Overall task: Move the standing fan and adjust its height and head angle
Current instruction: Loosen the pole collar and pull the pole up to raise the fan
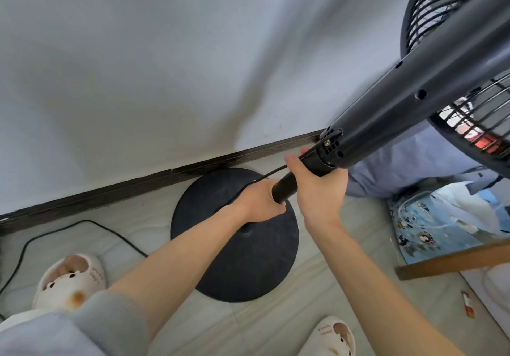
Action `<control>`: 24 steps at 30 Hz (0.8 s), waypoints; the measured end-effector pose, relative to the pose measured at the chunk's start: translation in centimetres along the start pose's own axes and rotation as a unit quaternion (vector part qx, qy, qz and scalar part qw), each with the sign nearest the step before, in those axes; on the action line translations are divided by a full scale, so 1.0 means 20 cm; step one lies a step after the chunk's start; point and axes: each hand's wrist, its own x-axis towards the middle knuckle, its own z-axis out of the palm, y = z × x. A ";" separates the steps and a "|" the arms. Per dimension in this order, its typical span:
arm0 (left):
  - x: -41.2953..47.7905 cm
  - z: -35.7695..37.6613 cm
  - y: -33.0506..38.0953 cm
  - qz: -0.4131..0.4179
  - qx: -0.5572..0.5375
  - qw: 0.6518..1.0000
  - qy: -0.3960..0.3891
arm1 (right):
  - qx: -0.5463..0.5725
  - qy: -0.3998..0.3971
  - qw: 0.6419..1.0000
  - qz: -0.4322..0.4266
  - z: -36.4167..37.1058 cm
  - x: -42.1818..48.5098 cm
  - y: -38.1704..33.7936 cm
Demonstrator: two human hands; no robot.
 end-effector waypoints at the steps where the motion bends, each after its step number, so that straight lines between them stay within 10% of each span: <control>1: 0.00 0.00 0.00 -0.003 -0.003 1.000 0.003 | 0.003 -0.034 0.999 -0.004 -0.01 0.02 -0.01; 6: -0.02 -0.01 -0.01 -0.015 -0.011 1.000 0.010 | 0.025 -0.292 0.956 0.023 -0.15 0.13 -0.09; 12: 0.00 0.00 0.00 -0.004 0.004 1.000 -0.003 | 0.002 -0.007 1.000 0.007 -0.01 0.01 0.00; 20: -0.01 -0.01 -0.02 -0.012 -0.016 1.000 0.013 | -0.003 -0.289 0.957 0.028 -0.16 0.14 -0.08; 24: 0.00 0.00 0.00 0.001 -0.009 1.000 0.008 | 0.016 -0.080 0.996 0.032 -0.07 0.02 -0.03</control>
